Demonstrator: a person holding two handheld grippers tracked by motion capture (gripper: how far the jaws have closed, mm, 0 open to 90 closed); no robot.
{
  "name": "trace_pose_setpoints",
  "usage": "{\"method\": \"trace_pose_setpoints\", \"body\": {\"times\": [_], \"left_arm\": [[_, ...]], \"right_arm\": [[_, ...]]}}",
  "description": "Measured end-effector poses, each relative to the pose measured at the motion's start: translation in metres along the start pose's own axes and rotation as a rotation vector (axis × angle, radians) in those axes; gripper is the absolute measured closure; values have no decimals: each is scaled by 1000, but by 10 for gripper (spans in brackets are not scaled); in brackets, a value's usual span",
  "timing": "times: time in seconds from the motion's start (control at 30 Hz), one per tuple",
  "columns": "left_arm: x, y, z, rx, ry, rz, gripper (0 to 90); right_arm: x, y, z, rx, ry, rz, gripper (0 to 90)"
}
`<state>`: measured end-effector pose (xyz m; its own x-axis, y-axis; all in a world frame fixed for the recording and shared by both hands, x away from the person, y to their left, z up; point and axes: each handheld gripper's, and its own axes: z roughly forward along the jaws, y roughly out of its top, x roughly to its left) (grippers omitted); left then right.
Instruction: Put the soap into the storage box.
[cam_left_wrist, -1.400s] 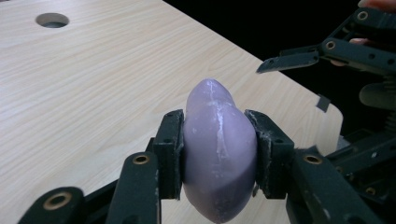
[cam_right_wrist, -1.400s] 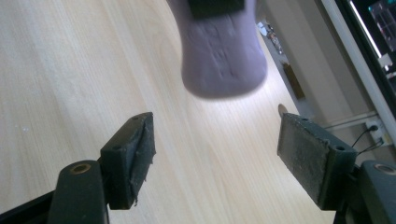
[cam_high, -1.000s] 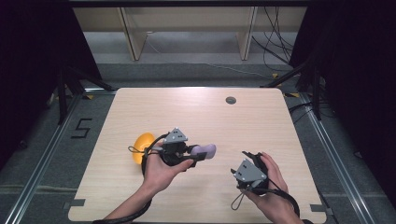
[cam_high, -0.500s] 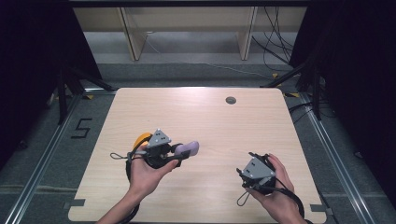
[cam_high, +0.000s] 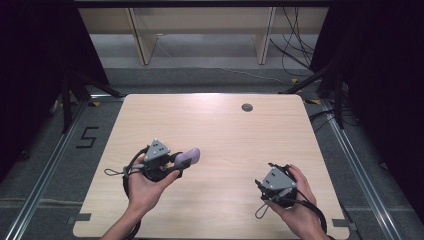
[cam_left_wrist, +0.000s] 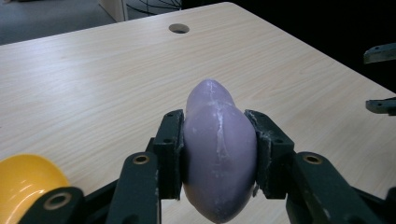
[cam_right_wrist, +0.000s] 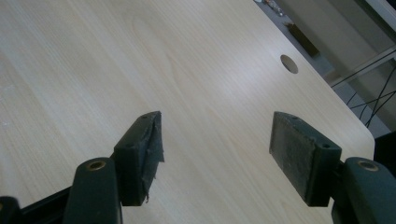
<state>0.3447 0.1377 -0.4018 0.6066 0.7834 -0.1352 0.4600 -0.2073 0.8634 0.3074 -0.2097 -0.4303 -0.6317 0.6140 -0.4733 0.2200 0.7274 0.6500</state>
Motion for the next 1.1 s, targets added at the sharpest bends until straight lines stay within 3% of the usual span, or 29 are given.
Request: {"method": "trace_pose_setpoints", "body": {"times": [0.17, 0.23, 0.6, 0.67, 0.7, 0.77, 0.87, 1.1], "left_arm": [[6, -3, -4, -10, 33, -12, 589], [9, -4, -5, -19, 39, -38, 589], [16, -10, -9, -22, 99, -33, 589], [18, -11, -9, -24, 106, -33, 589], [18, -12, -10, -23, 111, -48, 589], [20, -12, -11, -23, 116, -34, 589], [22, -13, -11, -25, 124, -40, 589], [27, -14, -15, -31, 157, -45, 589]], "right_arm": [[0, 0, 0, -2, -7, 5, 353], [0, -1, -1, 6, -17, 28, 353], [-3, -2, -1, 1, -32, 45, 352], [-5, -2, -1, -6, -35, 17, 352], [-4, -3, -2, 3, -32, 40, 352], [-4, -3, -1, -2, -26, 27, 351], [-3, -2, -2, 6, -36, 56, 350], [-3, -3, -1, 9, -33, 58, 348]]}}
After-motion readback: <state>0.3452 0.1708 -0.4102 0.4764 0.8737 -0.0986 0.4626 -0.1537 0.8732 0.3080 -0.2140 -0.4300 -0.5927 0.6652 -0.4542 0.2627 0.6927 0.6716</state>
